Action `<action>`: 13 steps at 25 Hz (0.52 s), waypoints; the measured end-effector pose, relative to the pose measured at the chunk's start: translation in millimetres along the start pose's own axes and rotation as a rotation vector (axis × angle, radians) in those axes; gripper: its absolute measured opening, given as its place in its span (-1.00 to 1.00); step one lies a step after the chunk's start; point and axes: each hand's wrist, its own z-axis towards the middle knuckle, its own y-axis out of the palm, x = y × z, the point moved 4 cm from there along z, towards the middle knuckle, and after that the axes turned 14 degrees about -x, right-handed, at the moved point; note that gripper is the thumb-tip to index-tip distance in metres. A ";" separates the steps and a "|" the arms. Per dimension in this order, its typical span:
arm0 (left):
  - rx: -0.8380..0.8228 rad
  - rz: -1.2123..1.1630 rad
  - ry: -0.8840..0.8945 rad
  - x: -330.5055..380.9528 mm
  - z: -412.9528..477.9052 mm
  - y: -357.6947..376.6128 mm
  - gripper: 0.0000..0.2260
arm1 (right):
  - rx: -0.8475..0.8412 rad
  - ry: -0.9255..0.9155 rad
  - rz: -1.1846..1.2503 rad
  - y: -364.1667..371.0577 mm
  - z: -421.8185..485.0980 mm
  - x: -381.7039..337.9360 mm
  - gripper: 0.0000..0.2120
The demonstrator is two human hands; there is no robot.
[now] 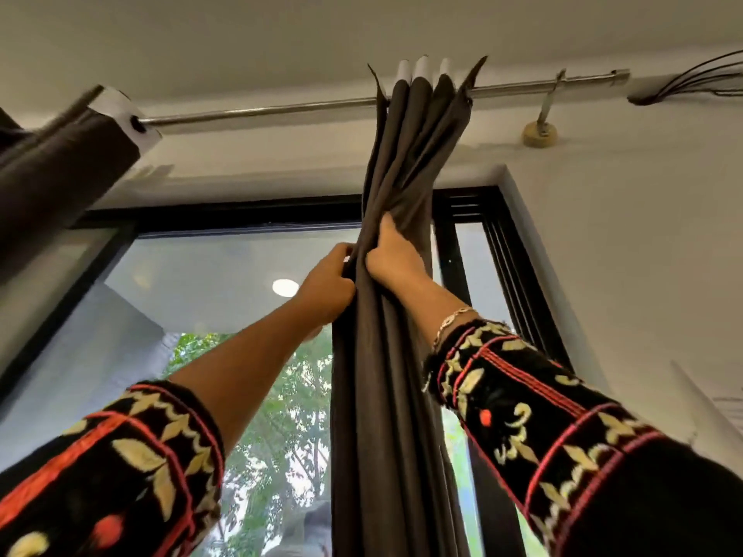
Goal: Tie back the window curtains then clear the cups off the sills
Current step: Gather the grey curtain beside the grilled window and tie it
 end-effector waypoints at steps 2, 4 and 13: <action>0.025 -0.017 0.018 -11.9 -3.9 -29.2 -0.63 | -0.038 -0.032 -0.016 25.4 15.5 -26.0 -0.39; 0.059 -0.038 0.021 -26.7 -11.3 -58.0 -0.66 | -0.072 -0.048 0.002 51.6 27.2 -49.3 -0.40; -0.013 -0.166 0.033 -61.6 -45.5 -71.4 -0.57 | 0.124 0.021 0.009 83.3 13.5 -56.9 -0.45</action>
